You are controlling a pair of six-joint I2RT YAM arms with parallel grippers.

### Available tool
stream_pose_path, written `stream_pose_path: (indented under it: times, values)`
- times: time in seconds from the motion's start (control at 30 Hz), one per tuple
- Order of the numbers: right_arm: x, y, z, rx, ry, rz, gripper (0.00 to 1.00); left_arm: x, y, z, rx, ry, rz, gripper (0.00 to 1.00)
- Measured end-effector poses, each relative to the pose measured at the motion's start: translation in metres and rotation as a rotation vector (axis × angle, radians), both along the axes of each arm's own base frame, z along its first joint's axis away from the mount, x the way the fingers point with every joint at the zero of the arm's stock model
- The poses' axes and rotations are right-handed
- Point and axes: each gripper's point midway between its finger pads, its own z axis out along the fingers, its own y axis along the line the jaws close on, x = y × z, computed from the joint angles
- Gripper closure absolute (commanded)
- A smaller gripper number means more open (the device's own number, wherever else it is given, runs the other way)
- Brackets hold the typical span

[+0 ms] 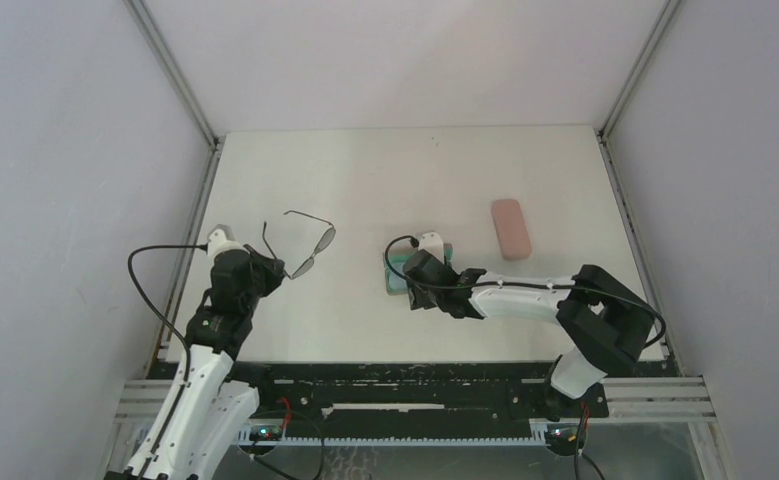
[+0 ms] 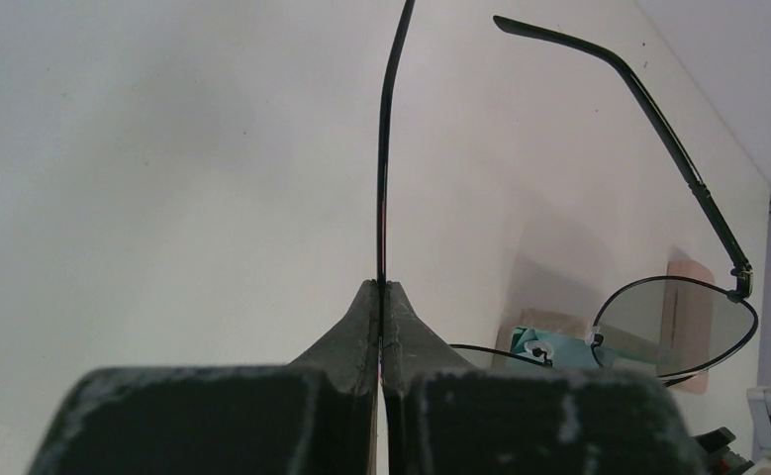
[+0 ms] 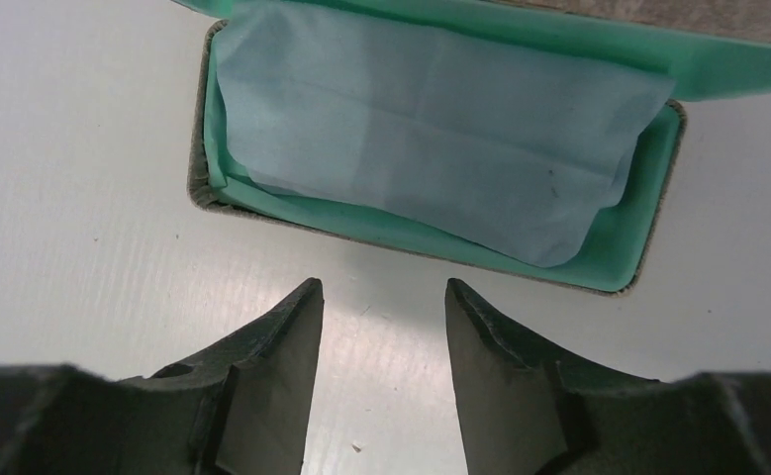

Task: Organize the sunglasses
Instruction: Adjust the sunglasses case at the center of the board.

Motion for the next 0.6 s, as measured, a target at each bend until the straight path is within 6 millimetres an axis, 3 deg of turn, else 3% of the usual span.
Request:
stream_pose_path:
  times: [0.6]
  values:
    - [0.014, 0.012, -0.017, -0.016, 0.048, -0.076, 0.48, -0.003, 0.001, -0.003, 0.005, 0.016, -0.001, 1.00]
